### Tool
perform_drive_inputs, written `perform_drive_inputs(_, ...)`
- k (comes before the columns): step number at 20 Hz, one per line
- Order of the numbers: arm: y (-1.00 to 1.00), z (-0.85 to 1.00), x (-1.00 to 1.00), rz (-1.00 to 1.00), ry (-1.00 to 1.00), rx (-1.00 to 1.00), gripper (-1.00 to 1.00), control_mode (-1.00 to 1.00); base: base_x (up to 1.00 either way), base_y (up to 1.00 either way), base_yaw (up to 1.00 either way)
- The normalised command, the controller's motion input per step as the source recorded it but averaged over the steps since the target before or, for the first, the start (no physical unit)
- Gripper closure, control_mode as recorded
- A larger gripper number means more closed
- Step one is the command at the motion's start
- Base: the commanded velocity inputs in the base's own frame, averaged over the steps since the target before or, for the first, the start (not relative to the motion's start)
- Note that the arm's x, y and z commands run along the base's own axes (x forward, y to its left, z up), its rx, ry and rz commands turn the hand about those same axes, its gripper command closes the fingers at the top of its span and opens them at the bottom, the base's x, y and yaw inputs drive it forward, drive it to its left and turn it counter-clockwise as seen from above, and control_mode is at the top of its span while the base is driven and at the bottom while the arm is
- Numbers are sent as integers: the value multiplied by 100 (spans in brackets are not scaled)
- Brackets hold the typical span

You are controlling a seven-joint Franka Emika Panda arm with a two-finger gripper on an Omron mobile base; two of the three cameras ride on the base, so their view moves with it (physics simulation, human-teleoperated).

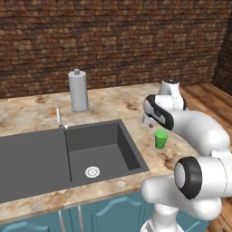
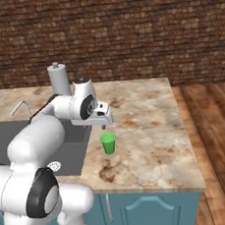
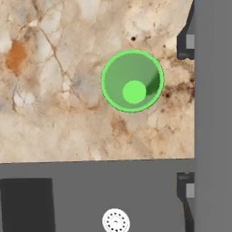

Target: Pick the cup and bowl from the counter and place them on the counter next to the sink.

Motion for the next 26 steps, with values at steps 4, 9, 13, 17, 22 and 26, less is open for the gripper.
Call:
perform_drive_inputs(4, 55, 20, -82, 18, 0, 1, -100, -100, 0, 0, 0)
perform_drive_inputs(9, 49, 4, -68, 20, 0, 2, -100, -100, 0, 0, 0)
perform_drive_inputs(13, 31, 0, -62, 23, -3, 5, -100, -100, 0, 0, 0)
perform_drive_inputs(17, 6, 0, -27, 20, -2, 2, -100, -100, 0, 0, 0)
perform_drive_inputs(22, 1, 0, 0, 2, 0, 0, -100, -100, 0, 0, 0)
perform_drive_inputs(26, 0, 0, 0, 0, 0, 0, -100, -100, 0, 0, 0)
